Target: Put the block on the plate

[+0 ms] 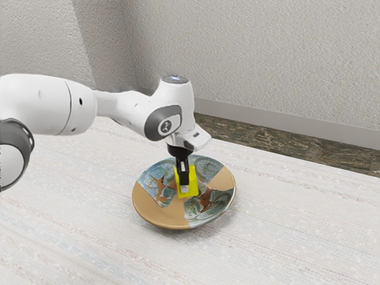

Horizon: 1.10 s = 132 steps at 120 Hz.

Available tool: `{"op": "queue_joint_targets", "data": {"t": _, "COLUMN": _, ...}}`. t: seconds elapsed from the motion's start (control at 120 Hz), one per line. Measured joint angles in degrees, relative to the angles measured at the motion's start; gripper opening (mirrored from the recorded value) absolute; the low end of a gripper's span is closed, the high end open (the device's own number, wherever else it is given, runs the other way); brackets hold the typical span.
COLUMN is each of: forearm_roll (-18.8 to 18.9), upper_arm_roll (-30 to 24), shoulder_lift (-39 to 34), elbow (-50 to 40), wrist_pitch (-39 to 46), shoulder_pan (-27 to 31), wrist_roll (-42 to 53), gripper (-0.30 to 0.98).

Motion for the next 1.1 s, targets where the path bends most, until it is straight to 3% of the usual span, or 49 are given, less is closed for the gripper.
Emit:
{"op": "queue_joint_targets", "data": {"t": 0.425, "forearm_roll": 1.29, "upper_arm_roll": 0.02, "shoulder_lift": -1.58, "elbow": 1.4, "wrist_pitch": -0.72, "shoulder_pan": 0.21, "wrist_roll": -2.86, "gripper": 0.64}}
{"op": "queue_joint_targets", "data": {"t": 0.792, "forearm_roll": 0.73, "upper_arm_roll": 1.57, "shoulder_lift": -14.21, "elbow": 3.7, "wrist_pitch": -9.17, "shoulder_pan": 1.83, "wrist_roll": -5.48, "gripper": 0.68}}
{"op": "queue_joint_targets", "data": {"t": 1.1, "forearm_roll": 2.62, "upper_arm_roll": 5.6, "shoulder_lift": -20.54, "elbow": 12.53, "wrist_pitch": -21.56, "shoulder_pan": 10.29, "wrist_roll": -12.09, "gripper": 0.68}}
